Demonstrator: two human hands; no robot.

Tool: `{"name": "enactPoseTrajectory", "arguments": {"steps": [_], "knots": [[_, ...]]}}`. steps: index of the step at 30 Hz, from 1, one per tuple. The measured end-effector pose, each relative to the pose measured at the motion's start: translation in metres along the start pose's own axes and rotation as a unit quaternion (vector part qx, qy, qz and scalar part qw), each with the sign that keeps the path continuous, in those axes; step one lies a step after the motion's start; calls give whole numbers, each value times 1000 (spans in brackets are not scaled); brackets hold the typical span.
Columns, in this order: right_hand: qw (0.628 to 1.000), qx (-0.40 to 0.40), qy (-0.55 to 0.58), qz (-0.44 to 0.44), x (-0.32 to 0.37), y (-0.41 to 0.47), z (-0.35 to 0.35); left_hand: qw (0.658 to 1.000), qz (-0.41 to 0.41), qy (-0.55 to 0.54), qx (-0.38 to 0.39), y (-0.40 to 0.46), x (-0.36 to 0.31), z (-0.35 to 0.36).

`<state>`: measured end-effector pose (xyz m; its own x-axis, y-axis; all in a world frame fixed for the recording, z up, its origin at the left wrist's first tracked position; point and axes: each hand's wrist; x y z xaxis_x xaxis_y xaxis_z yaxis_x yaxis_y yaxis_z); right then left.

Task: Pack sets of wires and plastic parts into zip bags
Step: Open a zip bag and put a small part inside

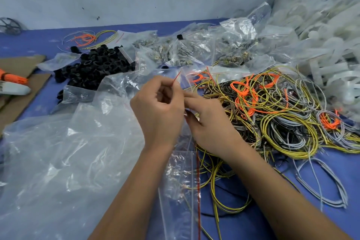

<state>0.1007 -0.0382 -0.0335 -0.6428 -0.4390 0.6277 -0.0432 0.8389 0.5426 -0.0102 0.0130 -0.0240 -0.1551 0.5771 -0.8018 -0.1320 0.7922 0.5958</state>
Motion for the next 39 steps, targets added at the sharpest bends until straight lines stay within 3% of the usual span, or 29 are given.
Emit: {"name": "enactPoseTrajectory", "arguments": {"steps": [6, 9, 11, 17, 25, 31, 39], "knots": [[999, -38, -6, -12, -7, -1, -5, 999, -29, 18, -18, 3, 1, -2], [979, 129, -160, 18, -3, 1, 1, 998, -52, 0, -17, 2, 0, -1], [968, 172, -181, 34, -2, 1, 5, 998, -56, -6, -21, 2, 0, -1], [998, 39, -41, -5, -6, -1, -10, 994, -109, -1, -22, 3, 7, 0], [994, 90, -66, 21, -4, -1, -4, 993, -116, -22, -27, 2, 3, 1], [994, 51, -80, 51, -2, 3, -6, 999, -41, -8, 30, -9, -7, 5], [993, 53, -28, 104, -2, 7, -12, 999, -33, -17, 35, -21, -16, 10]]}}
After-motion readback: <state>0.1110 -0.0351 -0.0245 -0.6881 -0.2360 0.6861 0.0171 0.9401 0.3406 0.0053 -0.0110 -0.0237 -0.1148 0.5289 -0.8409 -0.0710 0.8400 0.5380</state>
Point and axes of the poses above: each hand's wrist, its own y-axis towards the middle knuckle, its own z-axis out of the palm, x = y × z, and after that the axes turned 2 degrees about -y, right-handed
